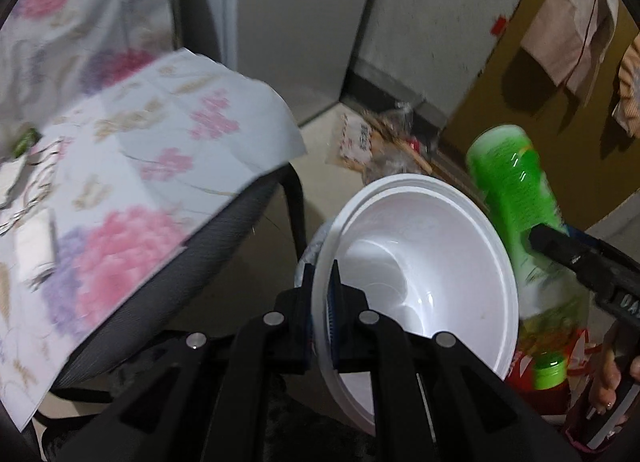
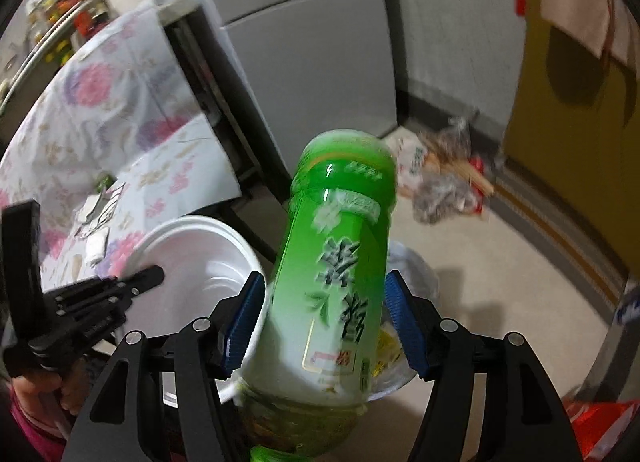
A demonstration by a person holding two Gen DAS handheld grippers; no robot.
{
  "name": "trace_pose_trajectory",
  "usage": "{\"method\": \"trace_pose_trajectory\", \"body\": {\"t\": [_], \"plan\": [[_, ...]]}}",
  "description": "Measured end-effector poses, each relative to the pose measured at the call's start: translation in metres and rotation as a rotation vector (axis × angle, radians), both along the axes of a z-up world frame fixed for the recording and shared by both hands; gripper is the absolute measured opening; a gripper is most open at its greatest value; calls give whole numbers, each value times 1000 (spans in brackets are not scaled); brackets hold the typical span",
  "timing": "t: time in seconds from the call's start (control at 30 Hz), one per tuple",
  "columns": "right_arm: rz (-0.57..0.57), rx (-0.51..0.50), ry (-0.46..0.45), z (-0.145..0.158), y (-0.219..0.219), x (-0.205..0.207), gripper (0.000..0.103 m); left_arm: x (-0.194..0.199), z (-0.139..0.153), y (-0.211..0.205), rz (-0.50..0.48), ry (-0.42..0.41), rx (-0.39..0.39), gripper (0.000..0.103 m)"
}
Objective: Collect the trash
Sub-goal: 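Carry the cup and bottle over the bin and open both grippers, then return to the seat and grasp the white textured pad with the right gripper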
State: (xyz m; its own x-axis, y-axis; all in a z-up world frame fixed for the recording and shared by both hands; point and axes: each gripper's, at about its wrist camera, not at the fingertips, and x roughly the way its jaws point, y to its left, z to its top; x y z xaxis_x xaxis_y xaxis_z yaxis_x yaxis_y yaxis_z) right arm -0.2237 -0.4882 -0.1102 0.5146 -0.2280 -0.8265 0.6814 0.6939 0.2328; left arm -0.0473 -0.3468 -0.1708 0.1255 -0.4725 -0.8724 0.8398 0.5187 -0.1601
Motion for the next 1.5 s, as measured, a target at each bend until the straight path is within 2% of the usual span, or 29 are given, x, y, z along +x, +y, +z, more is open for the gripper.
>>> {"method": "trace_pose_trajectory", "body": {"t": [0.03, 0.1, 0.17, 0.2, 0.3, 0.6, 0.77, 0.87, 0.9, 1.03, 1.2, 1.4, 1.5], "plan": [[-14, 8, -6, -2, -5, -2, 74, 0, -5, -6, -11, 22, 6, 9], [-30, -2, -9, -1, -9, -5, 75, 1, -13, -14, -36, 72, 5, 25], [-36, -14, -6, 1, -11, -5, 75, -2, -15, -17, -55, 74, -3, 37], [-30, -18, -7, 2, -11, -5, 75, -3, -12, -16, -59, 64, -11, 39], [-13, -21, -1, 1, -10, -1, 75, 0, -2, -8, -46, 38, -39, 42], [37, -43, -15, 10, 7, 12, 75, 20, 25, 25, 22, 12, -122, 43], [76, -58, -28, 19, 21, 20, 75, 29, 39, 51, 64, -28, -146, 43], [95, -80, -48, 26, 26, 25, 75, 40, 47, 72, 127, -54, -161, 55], [100, -86, -54, 29, 28, 28, 75, 44, 50, 81, 154, -67, -164, 56], [141, -98, -90, 37, 37, 43, 75, 66, 61, 123, 275, -109, -168, 58], [239, -107, -132, 44, 54, 74, 75, 89, 72, 169, 427, -169, -135, 60], [388, -104, -166, 52, 84, 132, 75, 109, 76, 225, 594, -229, -106, 61], [498, -134, -179, 58, 112, 171, 75, 120, 75, 250, 669, -245, -96, 61]]}}
